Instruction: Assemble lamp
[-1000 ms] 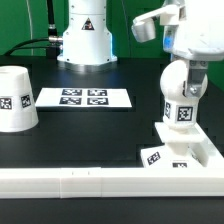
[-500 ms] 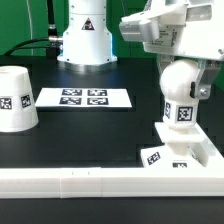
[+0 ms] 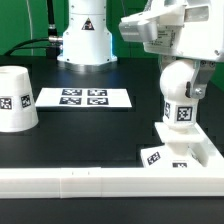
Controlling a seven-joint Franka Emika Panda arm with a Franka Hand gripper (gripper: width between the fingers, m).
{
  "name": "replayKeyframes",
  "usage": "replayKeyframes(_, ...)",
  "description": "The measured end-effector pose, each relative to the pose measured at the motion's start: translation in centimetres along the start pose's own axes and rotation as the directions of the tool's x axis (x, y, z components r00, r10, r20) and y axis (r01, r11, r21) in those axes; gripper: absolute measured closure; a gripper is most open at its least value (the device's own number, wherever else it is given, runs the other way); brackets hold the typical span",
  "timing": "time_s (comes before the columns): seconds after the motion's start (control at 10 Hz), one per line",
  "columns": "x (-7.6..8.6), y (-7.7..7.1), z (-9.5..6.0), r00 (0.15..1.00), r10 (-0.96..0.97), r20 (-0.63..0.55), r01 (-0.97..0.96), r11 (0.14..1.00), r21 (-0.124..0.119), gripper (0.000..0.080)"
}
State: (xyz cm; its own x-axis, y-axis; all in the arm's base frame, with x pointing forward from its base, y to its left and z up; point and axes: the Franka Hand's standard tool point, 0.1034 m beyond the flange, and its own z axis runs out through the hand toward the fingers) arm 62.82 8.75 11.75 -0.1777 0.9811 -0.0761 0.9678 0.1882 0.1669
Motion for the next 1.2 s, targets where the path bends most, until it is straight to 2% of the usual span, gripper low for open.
replayKeyframes(0.1, 0.0, 0.0, 0.0, 0.999, 0.043, -0.004, -0.043, 0.999, 0.001, 0.0223)
replayKeyframes(0.4, -0.2, -0.1, 0.1, 0.922, 0.387, -0.023, -0.387, 0.922, 0.017, 0.0222)
replayKeyframes(0.7, -0.2, -0.2, 0.2, 0.746, 0.664, -0.036, -0.663, 0.747, 0.044, 0.0222)
replayKeyframes(0.8, 0.0, -0.2, 0.1, 0.645, 0.764, -0.03, -0.762, 0.646, 0.05, 0.0222)
replayKeyframes(1.0, 0.9, -0.1, 0.0, 0.506, 0.862, -0.022, -0.861, 0.506, 0.05, 0.0222)
replayKeyframes(1.2, 0.6, -0.1, 0.1, 0.392, 0.92, -0.017, -0.918, 0.392, 0.055, 0.0222)
